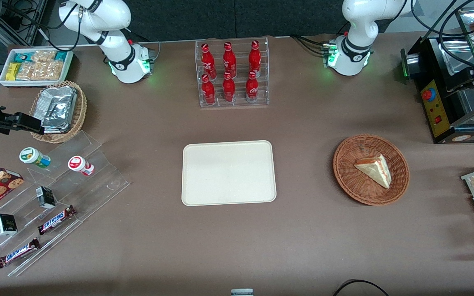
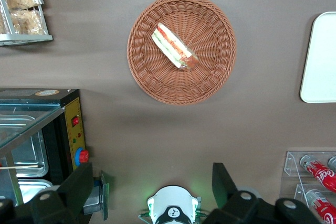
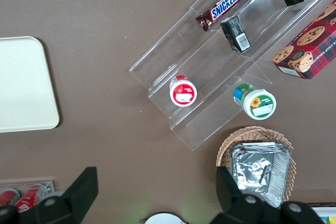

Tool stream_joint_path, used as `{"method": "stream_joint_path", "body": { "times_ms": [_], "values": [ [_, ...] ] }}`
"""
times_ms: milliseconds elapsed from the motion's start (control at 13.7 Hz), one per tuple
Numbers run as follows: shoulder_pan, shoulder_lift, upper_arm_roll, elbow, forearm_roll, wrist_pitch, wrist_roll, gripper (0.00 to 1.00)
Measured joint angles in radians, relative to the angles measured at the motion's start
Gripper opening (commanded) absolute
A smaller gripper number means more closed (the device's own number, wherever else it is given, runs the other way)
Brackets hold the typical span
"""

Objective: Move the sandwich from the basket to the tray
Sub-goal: 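Move the left gripper over the wicker basket toward the sandwich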

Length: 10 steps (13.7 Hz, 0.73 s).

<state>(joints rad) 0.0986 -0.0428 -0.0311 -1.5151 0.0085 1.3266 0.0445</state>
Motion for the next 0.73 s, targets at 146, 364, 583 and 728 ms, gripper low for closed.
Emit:
{"method": "stream_joint_path", "body": {
  "times_ms": [146,364,583,728],
  "values": [
    [0.0,0.0,0.002,0.0,0.0,0.0,0.0,1.0],
    [0.0,0.018,0.004,-0.002,0.005,0.005,-0.058,1.0],
    [-0.006,0.086,0.002,-0.035,0.01,0.098,-0.339,1.0],
    [-0.014,0.126,0.001,-0.116,0.01,0.232,-0.535,1.0]
  ]
}}
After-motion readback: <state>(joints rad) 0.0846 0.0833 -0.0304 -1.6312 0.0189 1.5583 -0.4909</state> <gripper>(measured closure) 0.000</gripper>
